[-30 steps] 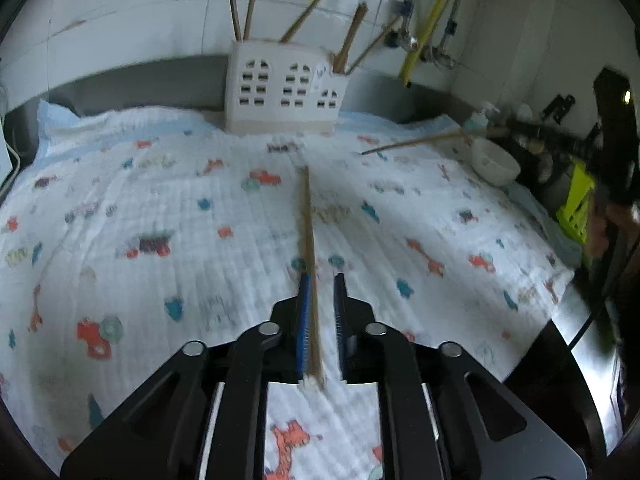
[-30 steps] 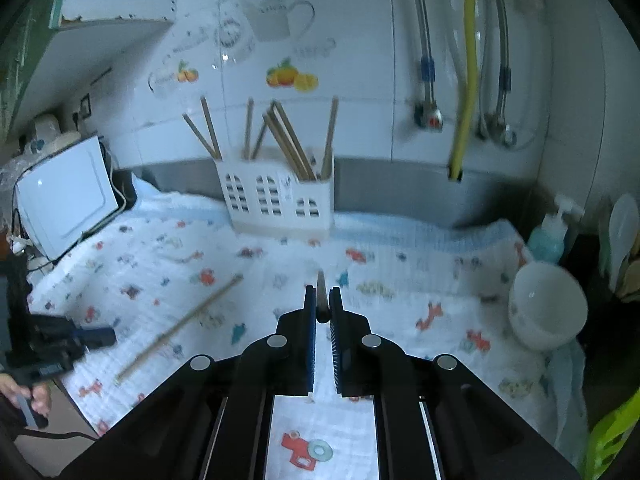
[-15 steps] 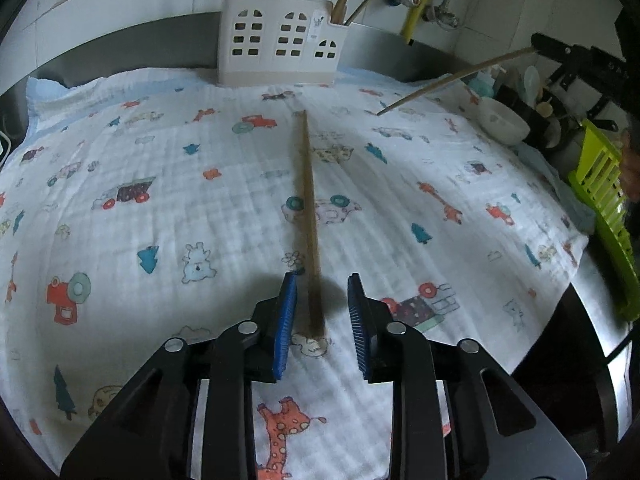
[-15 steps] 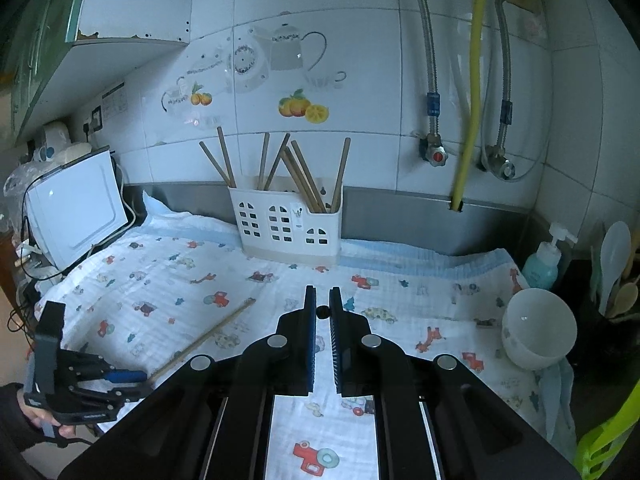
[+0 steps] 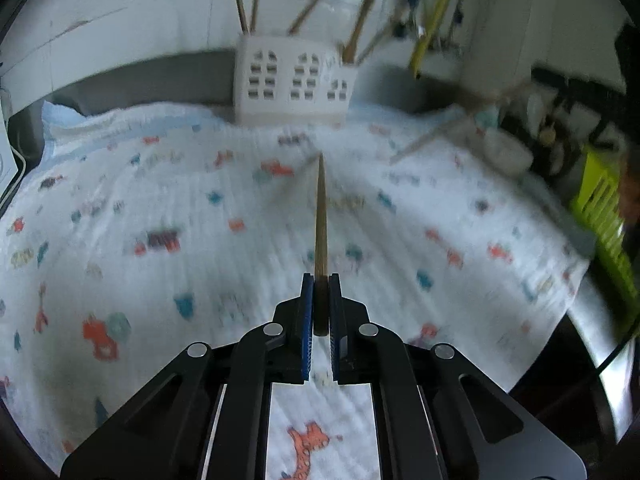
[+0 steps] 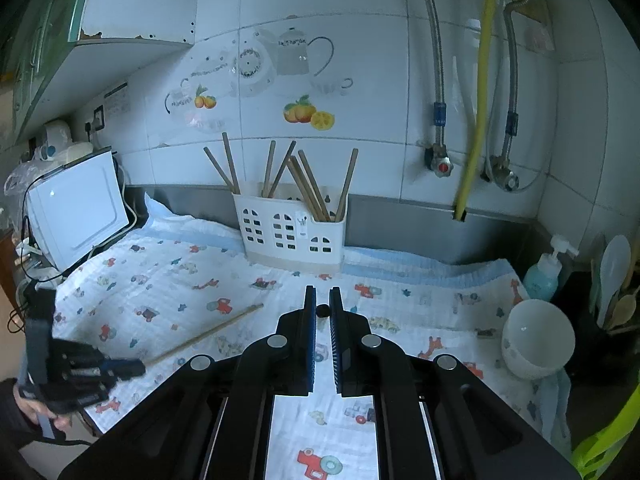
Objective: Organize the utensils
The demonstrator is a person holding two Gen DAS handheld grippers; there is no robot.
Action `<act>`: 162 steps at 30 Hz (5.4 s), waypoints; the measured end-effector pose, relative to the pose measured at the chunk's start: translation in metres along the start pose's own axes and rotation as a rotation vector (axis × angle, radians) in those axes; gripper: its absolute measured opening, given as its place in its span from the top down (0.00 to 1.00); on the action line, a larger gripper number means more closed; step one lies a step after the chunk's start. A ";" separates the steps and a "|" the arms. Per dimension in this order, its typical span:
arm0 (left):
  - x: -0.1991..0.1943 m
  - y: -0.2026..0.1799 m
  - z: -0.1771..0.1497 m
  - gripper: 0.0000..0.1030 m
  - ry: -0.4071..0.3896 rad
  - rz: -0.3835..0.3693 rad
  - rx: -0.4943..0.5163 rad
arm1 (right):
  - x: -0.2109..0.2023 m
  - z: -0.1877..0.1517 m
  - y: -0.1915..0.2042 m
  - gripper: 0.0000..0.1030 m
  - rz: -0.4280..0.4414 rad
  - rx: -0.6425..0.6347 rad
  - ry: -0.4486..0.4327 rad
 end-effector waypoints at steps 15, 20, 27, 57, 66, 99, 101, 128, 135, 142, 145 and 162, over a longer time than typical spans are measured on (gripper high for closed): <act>-0.029 -0.023 0.117 0.95 -0.189 -0.086 0.018 | 0.006 0.058 -0.009 0.94 0.015 -0.031 -0.017; -0.019 -0.029 0.145 0.95 -0.180 -0.082 0.061 | 0.013 0.093 -0.016 0.94 -0.004 -0.061 -0.041; -0.012 -0.044 0.185 0.95 -0.198 -0.061 0.125 | 0.035 0.150 -0.023 0.94 -0.033 -0.094 -0.099; -0.058 -0.087 0.336 0.95 -0.497 -0.105 0.148 | 0.157 0.183 -0.048 0.94 -0.045 -0.073 -0.084; -0.047 -0.080 0.355 0.95 -0.555 -0.103 0.096 | 0.163 0.164 -0.048 0.94 -0.033 -0.073 -0.043; -0.011 -0.066 0.323 0.55 -0.471 -0.040 0.111 | 0.115 0.140 -0.029 0.58 0.019 -0.043 -0.061; -0.021 -0.065 0.315 0.52 -0.468 -0.044 0.101 | 0.098 0.137 -0.024 0.52 0.028 -0.039 -0.073; -0.167 -0.103 0.171 0.05 -0.464 -0.047 0.194 | -0.098 0.082 0.037 0.12 0.015 -0.112 -0.152; -0.145 -0.083 0.114 0.05 -0.404 0.017 0.201 | -0.085 0.037 0.061 0.11 0.036 -0.027 -0.099; -0.120 -0.053 0.078 0.05 -0.333 0.039 0.135 | -0.057 -0.004 0.083 0.11 0.047 0.051 -0.028; -0.105 -0.040 0.064 0.05 -0.290 0.057 0.112 | -0.045 -0.016 0.088 0.11 0.035 0.053 0.009; -0.084 -0.003 0.045 0.05 -0.253 0.141 0.044 | -0.007 -0.040 0.095 0.11 0.008 0.073 0.099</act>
Point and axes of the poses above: each gripper's, at about its wrist camera, not at the fingertips, and x roughly the way its jaws point, y to its left, z to its top, the point moved 5 cm from there along x, roughly the way its jaws point, and after that the axes turned 15 degrees about -x, right-handed, at the moved point
